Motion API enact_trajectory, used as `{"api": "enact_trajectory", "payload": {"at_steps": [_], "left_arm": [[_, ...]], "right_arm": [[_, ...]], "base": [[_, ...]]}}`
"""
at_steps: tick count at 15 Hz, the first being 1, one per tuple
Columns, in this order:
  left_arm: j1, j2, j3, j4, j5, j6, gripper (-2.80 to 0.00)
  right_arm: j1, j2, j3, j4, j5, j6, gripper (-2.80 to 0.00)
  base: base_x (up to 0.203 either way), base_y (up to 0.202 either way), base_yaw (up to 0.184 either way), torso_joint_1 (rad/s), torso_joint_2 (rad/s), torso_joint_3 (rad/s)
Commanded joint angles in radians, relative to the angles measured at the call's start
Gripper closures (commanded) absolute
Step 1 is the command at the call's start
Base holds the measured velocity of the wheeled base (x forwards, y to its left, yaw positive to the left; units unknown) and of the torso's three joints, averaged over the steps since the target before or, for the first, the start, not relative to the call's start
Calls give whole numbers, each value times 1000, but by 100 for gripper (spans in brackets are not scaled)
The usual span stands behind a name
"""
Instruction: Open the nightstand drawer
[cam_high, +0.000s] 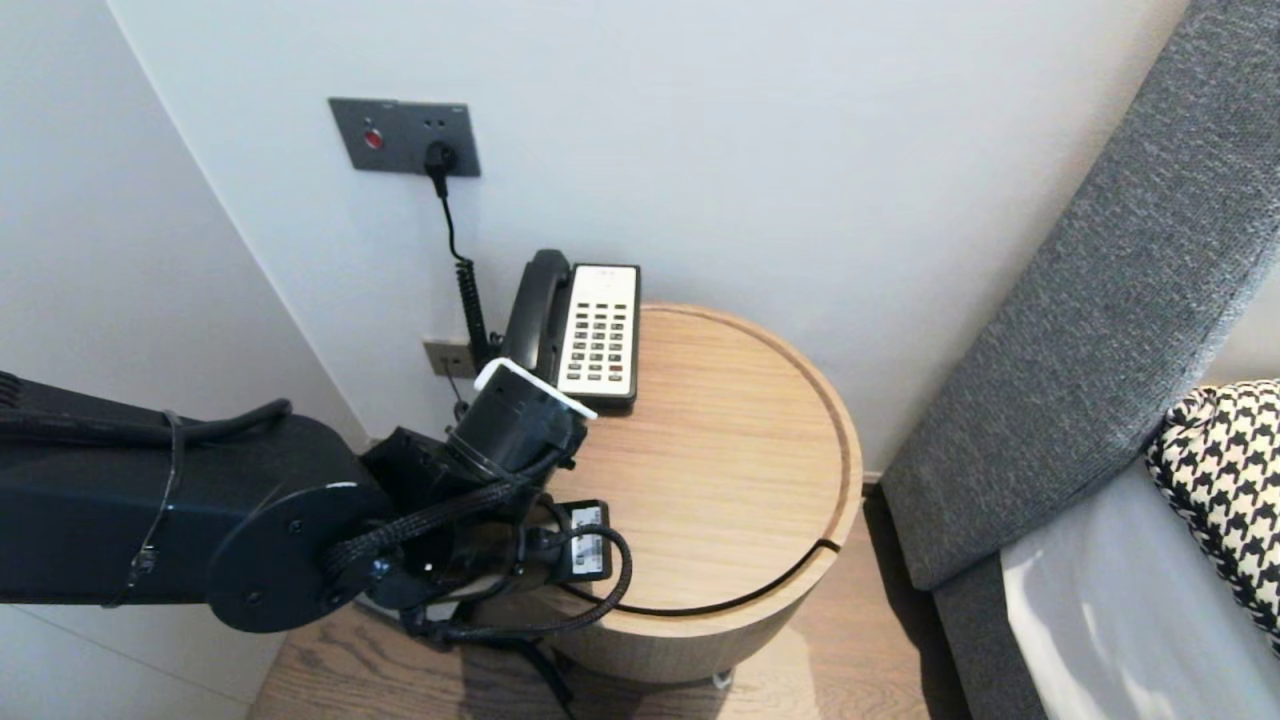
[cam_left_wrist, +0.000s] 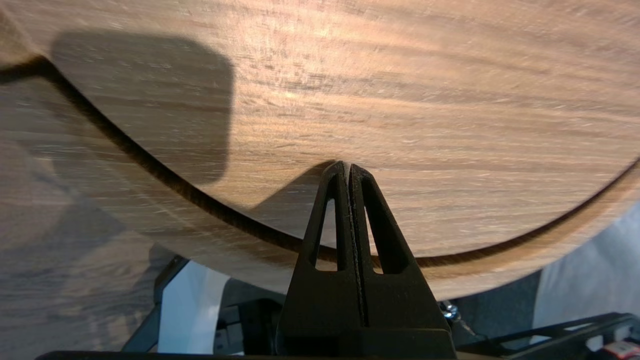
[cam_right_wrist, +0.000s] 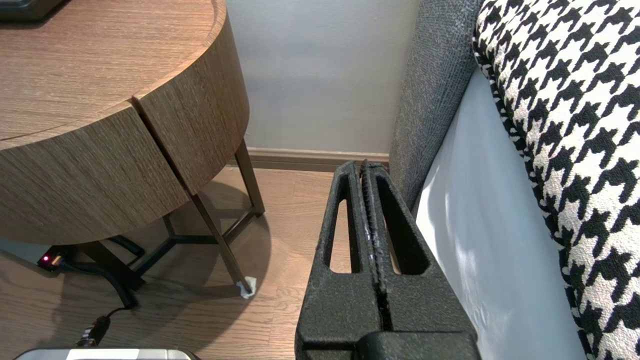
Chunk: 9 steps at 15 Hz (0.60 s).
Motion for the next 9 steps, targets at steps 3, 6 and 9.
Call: {"api": "enact_trajectory", "payload": {"at_steps": [3,6,9], "left_arm": [[-16,16,15,-2,20,-8,0],[-32,2,24,7,18,-8,0],[-48,-32,39,10,17,-5,0]], "right_arm": [[0,1,25,-1,0,0,0],[0,1,25,-1,0,0,0],[0,1,25,-1,0,0,0]], "base": [[0,0,0,0,0,0],[0,0,0,0,0,0],[0,0,0,0,0,0]]}}
